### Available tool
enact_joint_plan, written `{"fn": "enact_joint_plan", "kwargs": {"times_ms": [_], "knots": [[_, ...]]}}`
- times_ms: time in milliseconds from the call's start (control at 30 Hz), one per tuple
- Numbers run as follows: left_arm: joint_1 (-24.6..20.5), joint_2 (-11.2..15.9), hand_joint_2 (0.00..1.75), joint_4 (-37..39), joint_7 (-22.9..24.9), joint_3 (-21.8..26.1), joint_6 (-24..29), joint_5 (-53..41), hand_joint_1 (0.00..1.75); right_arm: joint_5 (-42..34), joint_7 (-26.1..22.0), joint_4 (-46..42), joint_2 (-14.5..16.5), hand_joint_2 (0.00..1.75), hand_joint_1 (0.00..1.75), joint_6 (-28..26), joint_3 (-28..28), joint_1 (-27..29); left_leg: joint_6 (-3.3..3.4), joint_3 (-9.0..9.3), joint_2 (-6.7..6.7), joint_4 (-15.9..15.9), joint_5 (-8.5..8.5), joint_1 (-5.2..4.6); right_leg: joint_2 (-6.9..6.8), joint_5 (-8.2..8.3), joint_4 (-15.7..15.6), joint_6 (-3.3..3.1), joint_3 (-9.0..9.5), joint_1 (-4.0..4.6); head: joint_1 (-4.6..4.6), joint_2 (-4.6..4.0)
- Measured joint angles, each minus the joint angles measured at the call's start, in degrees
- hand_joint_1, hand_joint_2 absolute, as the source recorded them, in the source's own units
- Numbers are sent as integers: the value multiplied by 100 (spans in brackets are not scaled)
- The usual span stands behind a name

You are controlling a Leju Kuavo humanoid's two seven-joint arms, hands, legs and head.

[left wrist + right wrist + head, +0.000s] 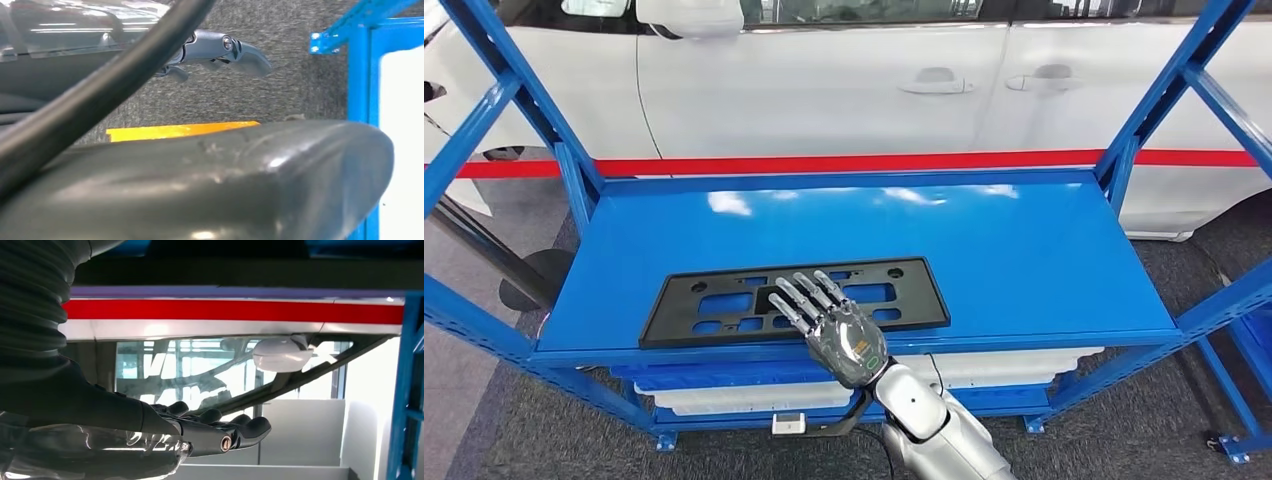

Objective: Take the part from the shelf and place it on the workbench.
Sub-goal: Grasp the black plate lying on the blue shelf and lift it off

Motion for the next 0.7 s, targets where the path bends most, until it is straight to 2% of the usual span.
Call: {"fn": "enact_joint_plan", "kwargs": {"times_ms": [67, 100, 167, 200, 233, 267, 300, 333, 400, 467, 533, 600, 700], "knots": [[-5, 1, 0, 1, -4, -10, -15, -19, 0, -46, 69, 208, 31, 175, 0, -1, 58, -112, 88, 2, 0, -17, 41, 10, -19, -123, 154, 44, -55, -11, 1, 0], [-11, 1, 0, 1, -6, -21, -22, -32, 0, -84, 97, 334, 54, 175, 0, -1, 86, -185, 125, 1, 2, -26, 52, 11, -29, -264, 388, 62, -163, -18, 1, 0], [-19, 1, 0, 1, -7, -44, -36, -73, 0, -172, 159, 638, 103, 175, 0, -1, 158, -341, 167, -12, 6, -26, 48, -8, -41, -616, 1127, 79, -526, -22, 0, 0], [-19, 1, 0, 1, -7, -52, -40, -88, 0, -203, 187, 791, 126, 175, 0, -1, 195, -400, 175, -14, 7, -26, 45, -19, -42, -725, 1458, 80, -701, -23, 0, 0], [-18, 1, 0, 1, -5, -58, -43, -101, 0, -224, 209, 927, 144, 175, 0, -1, 231, -445, 181, -11, 4, -26, 41, -32, -42, -729, 1623, 71, -800, -21, 0, 0], [-17, 1, 0, 1, -3, -63, -44, -108, 0, -236, 221, 1035, 160, 175, 0, -3, 262, -487, 186, -1, 0, -25, 35, -45, -42, -620, 1567, 48, -791, -16, 0, 0], [-18, 1, 0, 1, -1, -68, -44, -108, 0, -243, 227, 1120, 181, 175, 0, -4, 289, -535, 188, 15, -4, -25, 28, -60, -42, -420, 1286, 10, -666, -2, 0, 0], [-20, -1, 0, 1, 0, -72, -44, -110, 0, -249, 234, 1194, 203, 175, 0, -6, 311, -590, 188, 32, -7, -26, 21, -71, -43, -201, 875, -46, -478, 21, 0, 0], [-29, -11, 0, 1, 3, -80, -50, -120, 0, -277, 264, 1338, 249, 175, 82, -5, 344, -702, 161, 42, -9, -26, 3, -94, -61, 33, 206, -138, -167, 70, 0, 0], [-35, -19, 0, 1, 16, -83, -63, -141, 0, -337, 309, 1511, 289, 175, 170, 22, 379, -799, 103, 37, -6, -39, -2, -91, -71, 38, 27, -161, -98, 102, 0, 0], [-45, -16, 0, 0, 35, -84, -76, -168, 0, -420, 362, 1684, 341, 175, 175, 92, 414, -906, 39, 52, 1, -44, -15, -82, -64, 73, -42, -166, -72, 85, 0, 0], [-61, -17, 0, -1, 49, -86, -89, -197, 0, -529, 426, 1858, 413, 175, 175, 202, 438, -1038, -15, -38, 5, 194, -186, -77, -70, 113, -138, -190, -15, 41, -1, 0], [-71, -18, 0, -1, 62, -87, -110, -222, 0, -732, 507, 2142, 486, 175, 175, 343, 468, -1222, -89, -517, 6, 1198, -658, -45, -82, 119, -159, -212, 5, 30, -1, 0]]}}
